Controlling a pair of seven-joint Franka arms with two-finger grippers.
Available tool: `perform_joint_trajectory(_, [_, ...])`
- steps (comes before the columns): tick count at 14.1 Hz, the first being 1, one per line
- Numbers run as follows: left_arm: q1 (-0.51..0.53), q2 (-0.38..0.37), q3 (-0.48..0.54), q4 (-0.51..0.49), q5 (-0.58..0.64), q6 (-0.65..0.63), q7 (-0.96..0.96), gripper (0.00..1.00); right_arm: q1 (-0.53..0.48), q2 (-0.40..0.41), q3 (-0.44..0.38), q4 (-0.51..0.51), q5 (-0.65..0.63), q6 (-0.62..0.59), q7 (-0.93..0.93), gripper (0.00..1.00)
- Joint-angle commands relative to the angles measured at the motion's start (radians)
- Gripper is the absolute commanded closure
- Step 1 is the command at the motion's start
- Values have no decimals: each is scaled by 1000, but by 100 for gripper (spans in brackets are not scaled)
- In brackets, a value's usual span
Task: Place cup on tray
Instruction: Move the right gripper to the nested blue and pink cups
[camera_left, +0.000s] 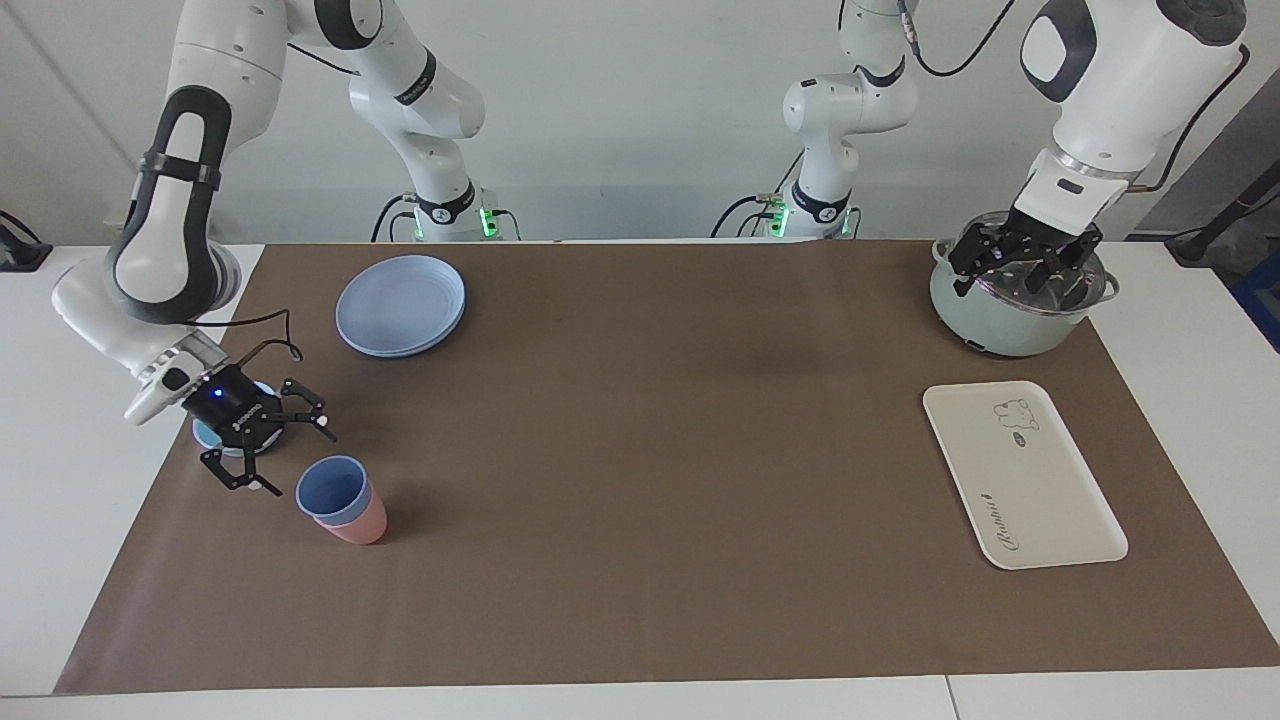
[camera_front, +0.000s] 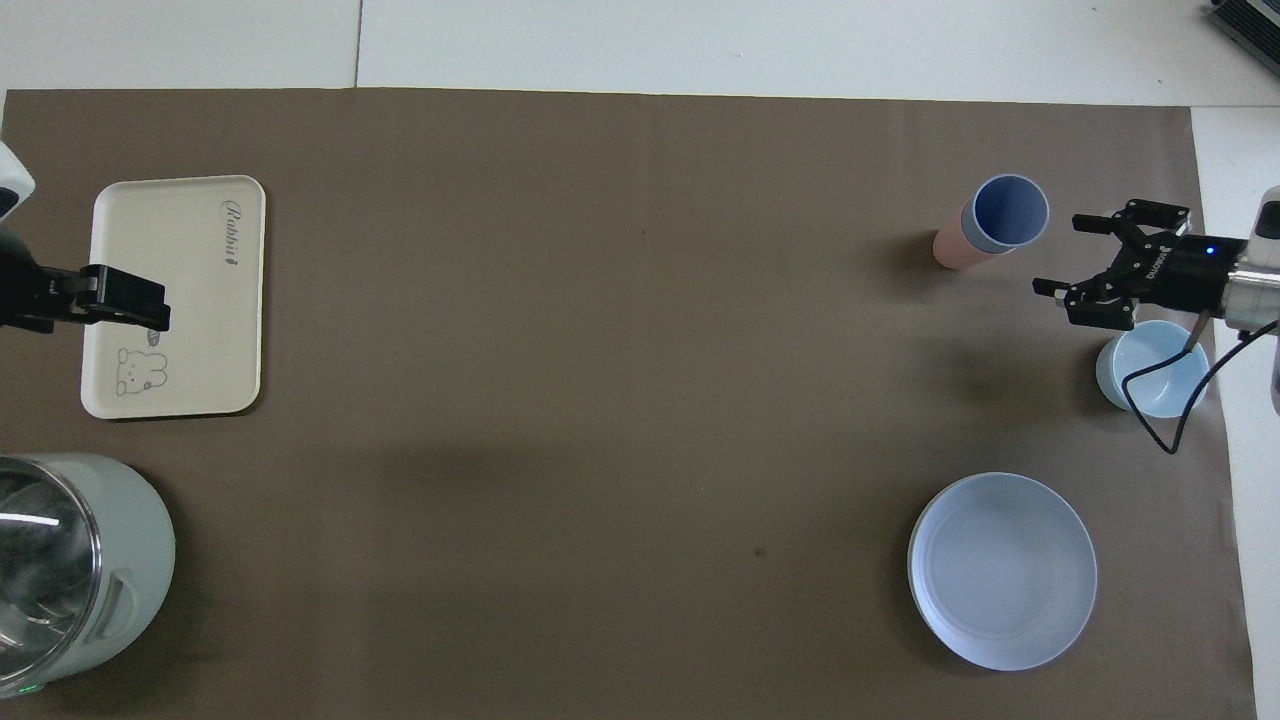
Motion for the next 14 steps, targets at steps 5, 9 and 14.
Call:
perform_joint_trajectory(5, [4, -27, -6, -25, 15, -8, -3, 0, -4, 85, 20, 31, 215, -36, -108, 0])
perform_joint_trajectory(9, [8, -27, -6, -25, 15, -8, -5, 0, 1, 87, 22, 32, 238, -25, -110, 0])
perform_joint_trajectory(14, [11, -26, -5, -25, 15, 12, 4, 0, 16, 111, 22, 60, 281, -17, -120, 0])
